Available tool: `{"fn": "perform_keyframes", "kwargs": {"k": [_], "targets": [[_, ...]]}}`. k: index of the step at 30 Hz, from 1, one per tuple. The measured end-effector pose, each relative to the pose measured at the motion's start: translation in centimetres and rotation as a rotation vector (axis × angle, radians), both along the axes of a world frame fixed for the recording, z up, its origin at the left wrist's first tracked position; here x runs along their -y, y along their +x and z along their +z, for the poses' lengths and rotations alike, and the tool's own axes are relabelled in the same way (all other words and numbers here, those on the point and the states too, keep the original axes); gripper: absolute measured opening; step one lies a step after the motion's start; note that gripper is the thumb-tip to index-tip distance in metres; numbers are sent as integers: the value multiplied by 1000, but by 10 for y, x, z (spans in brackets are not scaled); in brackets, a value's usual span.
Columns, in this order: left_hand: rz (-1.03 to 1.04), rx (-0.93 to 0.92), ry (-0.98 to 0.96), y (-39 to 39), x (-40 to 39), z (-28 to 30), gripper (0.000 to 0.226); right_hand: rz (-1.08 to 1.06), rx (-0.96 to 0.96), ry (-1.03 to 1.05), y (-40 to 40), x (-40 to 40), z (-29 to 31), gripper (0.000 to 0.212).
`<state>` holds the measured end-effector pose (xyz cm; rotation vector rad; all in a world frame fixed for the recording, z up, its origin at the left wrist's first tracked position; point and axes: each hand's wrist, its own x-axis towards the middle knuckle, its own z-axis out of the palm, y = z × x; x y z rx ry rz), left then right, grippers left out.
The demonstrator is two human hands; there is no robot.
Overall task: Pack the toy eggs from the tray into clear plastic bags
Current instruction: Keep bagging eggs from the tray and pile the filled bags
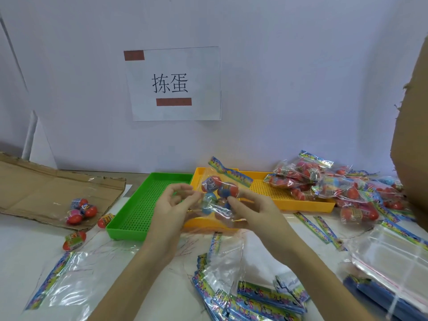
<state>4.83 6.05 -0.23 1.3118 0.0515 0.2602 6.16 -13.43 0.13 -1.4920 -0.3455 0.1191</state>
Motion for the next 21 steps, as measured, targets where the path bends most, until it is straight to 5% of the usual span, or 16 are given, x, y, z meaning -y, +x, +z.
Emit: {"fn": "perform_keyframes", "kwargs": {"k": [5,9,14,17,21], "targets": [[-163,17,236,-5,-7,8,68,192,85,-345,-1,16,8,21],[-251,18,432,-9,-6,7,32,214,160,-512,-1,19,8,29],[53,63,325,-5,-2,1,16,81,-5,-166,2,15,9,57],[193,93,274,-1,-2,-3,13,-28,29,-36,1,9,7,39],[138,140,321,0,0,-4,7,-230,30,25,-1,2,3,15]]}}
